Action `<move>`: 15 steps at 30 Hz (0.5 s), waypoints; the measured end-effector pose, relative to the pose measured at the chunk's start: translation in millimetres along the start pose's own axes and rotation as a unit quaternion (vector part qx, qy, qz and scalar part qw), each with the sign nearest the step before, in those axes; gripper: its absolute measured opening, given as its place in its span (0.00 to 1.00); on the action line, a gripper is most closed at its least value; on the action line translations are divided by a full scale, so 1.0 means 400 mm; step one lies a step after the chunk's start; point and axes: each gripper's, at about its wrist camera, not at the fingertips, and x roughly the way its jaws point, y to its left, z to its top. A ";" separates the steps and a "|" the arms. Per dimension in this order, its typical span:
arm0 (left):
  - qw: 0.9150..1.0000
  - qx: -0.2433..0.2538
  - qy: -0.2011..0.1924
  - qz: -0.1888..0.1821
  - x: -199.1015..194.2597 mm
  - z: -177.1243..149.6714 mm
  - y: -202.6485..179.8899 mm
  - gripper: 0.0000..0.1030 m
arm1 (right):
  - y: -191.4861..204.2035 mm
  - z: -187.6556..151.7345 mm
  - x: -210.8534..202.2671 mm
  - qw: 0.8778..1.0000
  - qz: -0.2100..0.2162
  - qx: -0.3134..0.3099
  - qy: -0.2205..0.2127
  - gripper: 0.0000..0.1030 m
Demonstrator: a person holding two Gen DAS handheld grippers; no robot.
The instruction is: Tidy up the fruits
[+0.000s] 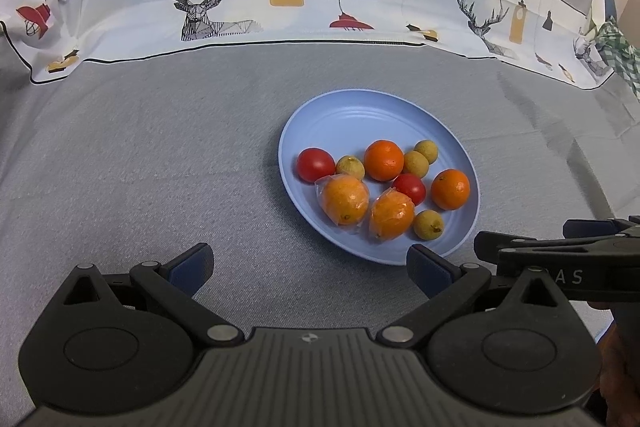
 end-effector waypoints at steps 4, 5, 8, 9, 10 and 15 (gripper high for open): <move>1.000 0.001 0.000 0.000 0.000 0.000 0.000 1.00 | 0.002 0.001 -0.001 1.000 -0.002 -0.002 -0.001 0.99; 1.000 0.001 0.000 0.000 0.000 0.000 -0.001 1.00 | 0.002 0.001 0.000 1.000 -0.002 -0.002 0.000 0.99; 1.000 0.001 -0.001 -0.001 0.000 0.000 -0.001 1.00 | 0.002 0.001 0.000 1.000 -0.002 0.000 0.000 0.99; 1.000 0.000 -0.001 -0.001 0.000 0.000 -0.001 1.00 | 0.002 0.001 0.000 1.000 -0.001 0.000 0.000 0.99; 1.000 0.000 -0.001 -0.002 0.000 0.001 -0.001 1.00 | 0.002 0.001 0.000 1.000 -0.001 0.000 0.000 0.99; 1.000 0.000 -0.003 -0.004 0.000 0.001 -0.001 1.00 | -0.001 0.003 -0.001 1.000 -0.001 0.002 0.002 0.99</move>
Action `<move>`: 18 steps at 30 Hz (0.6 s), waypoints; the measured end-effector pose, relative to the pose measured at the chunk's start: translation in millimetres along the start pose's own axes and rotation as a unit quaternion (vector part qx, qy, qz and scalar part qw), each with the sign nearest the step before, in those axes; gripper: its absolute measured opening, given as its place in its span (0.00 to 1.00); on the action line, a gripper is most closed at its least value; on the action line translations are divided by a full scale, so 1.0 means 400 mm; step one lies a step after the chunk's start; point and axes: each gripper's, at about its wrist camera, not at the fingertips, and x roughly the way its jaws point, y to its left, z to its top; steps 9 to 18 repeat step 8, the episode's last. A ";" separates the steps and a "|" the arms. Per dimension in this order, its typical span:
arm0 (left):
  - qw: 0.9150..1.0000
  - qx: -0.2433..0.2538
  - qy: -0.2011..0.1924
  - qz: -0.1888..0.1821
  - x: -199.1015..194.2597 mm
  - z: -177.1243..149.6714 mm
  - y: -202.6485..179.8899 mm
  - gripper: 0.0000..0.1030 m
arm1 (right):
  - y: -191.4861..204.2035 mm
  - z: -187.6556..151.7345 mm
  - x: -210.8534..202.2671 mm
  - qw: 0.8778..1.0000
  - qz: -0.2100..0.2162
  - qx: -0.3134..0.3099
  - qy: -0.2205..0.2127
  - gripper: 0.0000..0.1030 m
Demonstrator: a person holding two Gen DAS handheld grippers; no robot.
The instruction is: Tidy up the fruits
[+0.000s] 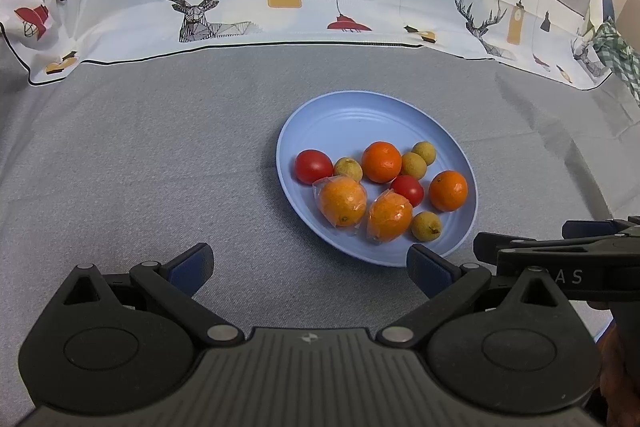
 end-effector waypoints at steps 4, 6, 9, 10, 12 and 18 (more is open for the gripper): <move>1.000 0.000 0.000 -0.002 0.000 0.000 0.001 1.00 | -0.001 0.002 0.000 1.000 0.000 0.001 0.001 0.99; 1.000 0.002 -0.005 -0.003 -0.003 0.001 0.000 1.00 | -0.001 0.002 -0.002 1.000 0.002 0.003 0.000 0.99; 1.000 0.005 -0.008 -0.001 -0.005 0.003 -0.001 1.00 | -0.005 0.004 -0.004 1.000 0.007 0.006 -0.001 0.99; 1.000 0.005 -0.008 -0.001 -0.005 0.003 -0.001 1.00 | -0.005 0.004 -0.004 1.000 0.007 0.006 -0.001 0.99; 1.000 0.005 -0.008 -0.001 -0.005 0.003 -0.001 1.00 | -0.005 0.004 -0.004 1.000 0.007 0.006 -0.001 0.99; 1.000 0.005 -0.008 -0.001 -0.005 0.003 -0.001 1.00 | -0.005 0.004 -0.004 1.000 0.007 0.006 -0.001 0.99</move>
